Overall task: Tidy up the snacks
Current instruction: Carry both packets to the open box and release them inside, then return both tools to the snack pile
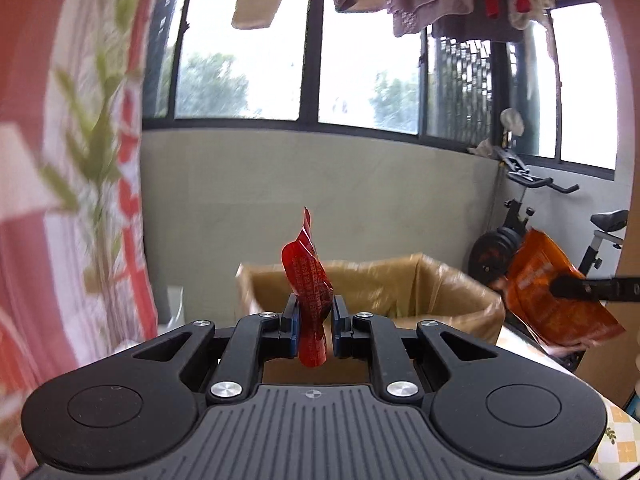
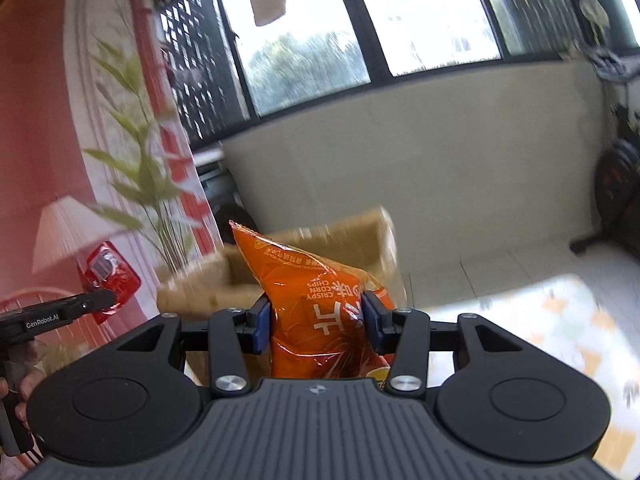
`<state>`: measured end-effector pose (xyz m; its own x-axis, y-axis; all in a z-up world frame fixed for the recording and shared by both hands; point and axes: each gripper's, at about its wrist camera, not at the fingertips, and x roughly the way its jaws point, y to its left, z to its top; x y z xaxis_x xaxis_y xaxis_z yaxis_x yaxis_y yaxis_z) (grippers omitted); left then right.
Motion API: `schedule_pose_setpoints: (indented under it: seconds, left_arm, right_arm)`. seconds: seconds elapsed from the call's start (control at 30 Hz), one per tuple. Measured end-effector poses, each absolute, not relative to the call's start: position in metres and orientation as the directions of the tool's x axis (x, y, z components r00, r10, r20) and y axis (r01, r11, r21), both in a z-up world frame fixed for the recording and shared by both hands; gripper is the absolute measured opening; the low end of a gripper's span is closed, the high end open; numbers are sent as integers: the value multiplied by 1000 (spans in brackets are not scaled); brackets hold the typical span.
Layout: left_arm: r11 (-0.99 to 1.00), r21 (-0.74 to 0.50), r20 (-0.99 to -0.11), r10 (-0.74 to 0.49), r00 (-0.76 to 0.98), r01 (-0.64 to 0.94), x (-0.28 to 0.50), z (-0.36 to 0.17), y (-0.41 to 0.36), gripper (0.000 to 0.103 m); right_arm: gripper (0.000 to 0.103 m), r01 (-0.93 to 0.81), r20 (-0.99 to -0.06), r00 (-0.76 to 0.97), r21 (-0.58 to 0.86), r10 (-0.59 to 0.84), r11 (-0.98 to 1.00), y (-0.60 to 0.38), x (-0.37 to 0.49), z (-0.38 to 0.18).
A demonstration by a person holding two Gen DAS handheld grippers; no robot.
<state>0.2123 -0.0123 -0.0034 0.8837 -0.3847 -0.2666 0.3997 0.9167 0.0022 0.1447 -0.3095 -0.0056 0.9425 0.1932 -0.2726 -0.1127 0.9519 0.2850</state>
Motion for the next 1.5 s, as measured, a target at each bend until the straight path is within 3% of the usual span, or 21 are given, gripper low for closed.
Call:
schedule_pose_setpoints:
  seconds: [0.13,0.3,0.47,0.67,0.73,0.77,0.87,0.93,1.13,1.5]
  left_arm:
    - [906,44,-248,-398,883,421,235,12,-34,16]
    - [909,48,-297,-383,875,414,280,12,-56,16]
    - [923,8,-367,-355,860,385,313,-6,-68,16]
    - [924,8,-407,-345,846,381,334,-22,-76,18]
    - [924,15,-411,-342,845,381,335,-25,-79,30]
    - [926,17,-412,-336,847,376,336,-26,-78,30]
    - [932,-6,-423,-331,843,363,335,-27,-72,49]
    - [937,-19,-419,-323,849,348,334,-27,-65,58]
    - [940,-28,-403,-321,857,339,308,-21,-46,62]
    - [958,-47,-399,-279,874,284,226,-47,9,62]
  right_arm:
    - [47,-161,-216,953,237,214,958,-302,180,16]
    - [47,-222,-185,941,299,284,928,-291,242,25]
    - [47,-189,-266,923,310,276,932,-277,293,8]
    - [47,-140,-328,894,441,305,886,-276,324,-23]
    - [48,-126,-337,885,492,321,862,-279,330,-31]
    - [50,-121,-342,880,508,329,853,-281,331,-33]
    - [58,-129,-337,880,509,334,851,-286,327,-34]
    - [69,-148,-318,888,485,331,862,-289,320,-31]
    - [72,-192,-286,890,469,354,862,-298,292,-25]
    - [75,-248,-274,904,292,329,924,-301,195,-50]
